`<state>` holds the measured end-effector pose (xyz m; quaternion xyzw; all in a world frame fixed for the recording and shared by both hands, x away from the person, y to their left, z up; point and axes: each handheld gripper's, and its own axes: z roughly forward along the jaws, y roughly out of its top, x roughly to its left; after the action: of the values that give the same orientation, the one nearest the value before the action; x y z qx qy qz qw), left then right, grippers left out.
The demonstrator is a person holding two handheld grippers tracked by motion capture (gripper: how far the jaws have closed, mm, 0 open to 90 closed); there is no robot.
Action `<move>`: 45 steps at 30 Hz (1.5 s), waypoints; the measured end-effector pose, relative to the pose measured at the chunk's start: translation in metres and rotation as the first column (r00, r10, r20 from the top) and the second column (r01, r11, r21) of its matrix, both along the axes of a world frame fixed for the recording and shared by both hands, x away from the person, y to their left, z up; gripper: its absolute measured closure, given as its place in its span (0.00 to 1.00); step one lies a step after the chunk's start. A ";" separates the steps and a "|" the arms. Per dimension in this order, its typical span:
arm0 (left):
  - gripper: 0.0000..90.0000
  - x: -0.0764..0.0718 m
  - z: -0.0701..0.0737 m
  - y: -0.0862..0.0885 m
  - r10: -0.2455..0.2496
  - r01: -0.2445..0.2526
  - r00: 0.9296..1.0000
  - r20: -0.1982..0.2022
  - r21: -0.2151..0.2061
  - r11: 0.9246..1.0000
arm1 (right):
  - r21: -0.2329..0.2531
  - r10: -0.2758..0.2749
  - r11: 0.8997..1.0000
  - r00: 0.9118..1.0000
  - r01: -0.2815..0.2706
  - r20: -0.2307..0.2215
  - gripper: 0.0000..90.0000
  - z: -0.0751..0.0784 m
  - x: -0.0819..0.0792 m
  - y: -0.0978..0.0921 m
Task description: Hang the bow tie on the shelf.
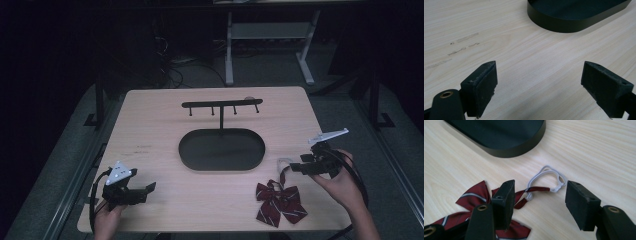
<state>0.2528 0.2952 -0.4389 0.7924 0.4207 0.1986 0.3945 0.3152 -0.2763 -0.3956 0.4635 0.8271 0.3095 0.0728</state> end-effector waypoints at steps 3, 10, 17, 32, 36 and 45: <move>0.15 -0.002 0.000 -0.003 -0.007 0.007 1.000 0.016 0.019 1.000 | -0.007 -0.006 1.000 1.000 0.006 -0.011 0.46 0.000 0.008 0.003; 0.15 -0.003 0.000 -0.003 -0.014 0.014 1.000 0.009 0.016 1.000 | -0.041 -0.015 0.999 0.998 0.013 -0.054 0.47 -0.008 0.029 0.008; 0.15 -0.003 0.000 -0.004 -0.019 0.019 1.000 0.008 0.012 1.000 | -0.071 -0.042 0.997 0.995 0.035 -0.092 0.51 -0.021 0.047 0.009; 0.15 -0.005 0.000 -0.004 -0.013 0.013 1.000 0.012 -0.002 1.000 | -0.142 -0.074 0.988 0.987 0.054 -0.142 0.60 -0.036 0.057 0.012; 0.15 -0.005 0.000 -0.004 -0.014 0.014 1.000 0.010 -0.003 1.000 | -0.161 -0.065 0.986 0.987 0.040 -0.150 0.62 -0.039 0.058 0.013; 0.15 -0.006 0.000 -0.002 -0.014 0.014 1.000 0.005 -0.001 1.000 | -0.269 -0.034 0.963 0.993 0.002 -0.112 0.69 -0.046 0.059 0.025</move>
<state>0.2473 0.2933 -0.4390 0.7947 0.4142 0.1974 0.3973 0.3738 -0.2512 -0.4420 0.4740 0.8600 0.1665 0.0898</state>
